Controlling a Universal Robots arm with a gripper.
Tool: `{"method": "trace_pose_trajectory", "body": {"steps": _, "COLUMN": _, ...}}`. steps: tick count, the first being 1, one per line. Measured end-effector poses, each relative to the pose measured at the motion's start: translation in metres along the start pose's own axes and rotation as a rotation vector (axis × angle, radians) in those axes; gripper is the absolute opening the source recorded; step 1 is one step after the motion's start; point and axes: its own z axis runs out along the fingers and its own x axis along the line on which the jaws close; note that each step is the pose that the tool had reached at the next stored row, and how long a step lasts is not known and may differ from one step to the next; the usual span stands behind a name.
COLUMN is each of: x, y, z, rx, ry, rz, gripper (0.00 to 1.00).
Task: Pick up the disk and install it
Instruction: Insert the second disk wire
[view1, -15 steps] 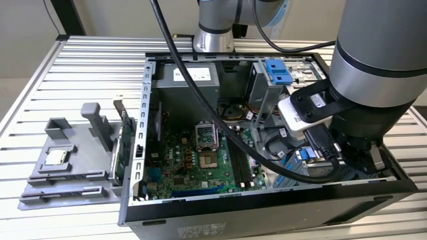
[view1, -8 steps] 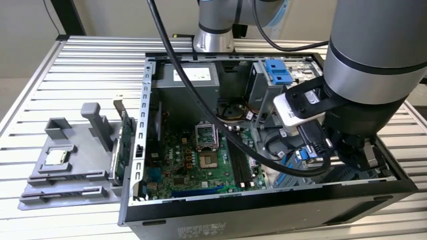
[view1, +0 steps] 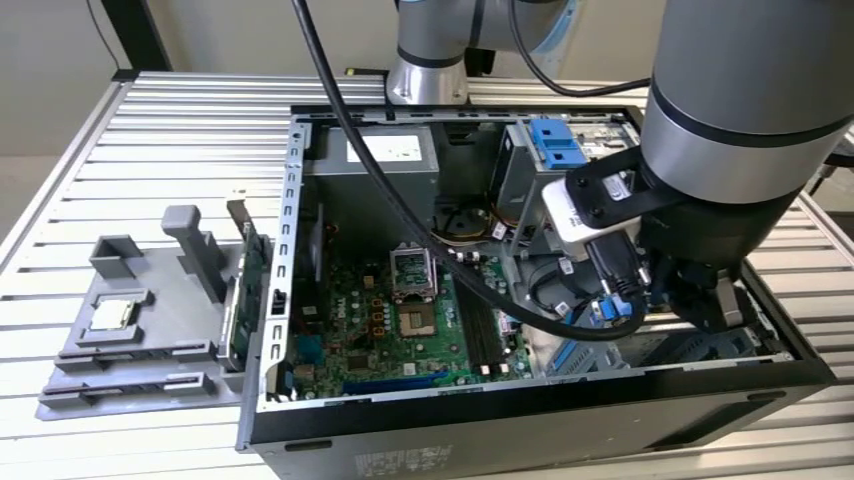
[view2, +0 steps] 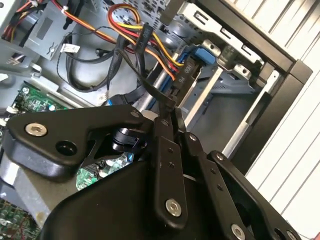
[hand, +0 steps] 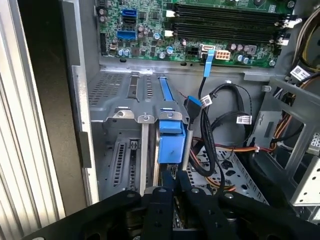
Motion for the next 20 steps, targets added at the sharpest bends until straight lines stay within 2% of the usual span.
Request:
{"method": "trace_pose_trajectory", "body": {"steps": 2, "x": -0.0003, "y": 0.0001, "z": 0.0004, "rx": 0.0015, "ry": 0.0073, "rz": 0.018, "gripper": 0.00}}
{"method": "trace_pose_trajectory", "body": {"steps": 3, "x": -0.0008, "y": 0.0001, "z": 0.0004, "rx": 0.0017, "ry": 0.0089, "rz": 0.022, "gripper": 0.00}}
{"method": "trace_pose_trajectory", "body": {"steps": 9, "x": -0.0053, "y": -0.0002, "z": 0.0012, "rx": 0.0021, "ry": 0.0101, "rz": 0.025, "gripper": 0.00}}
{"method": "trace_pose_trajectory", "body": {"steps": 20, "x": -0.0053, "y": 0.0001, "z": 0.0019, "rx": 0.0019, "ry": 0.0126, "rz": 0.025, "gripper": 0.00}}
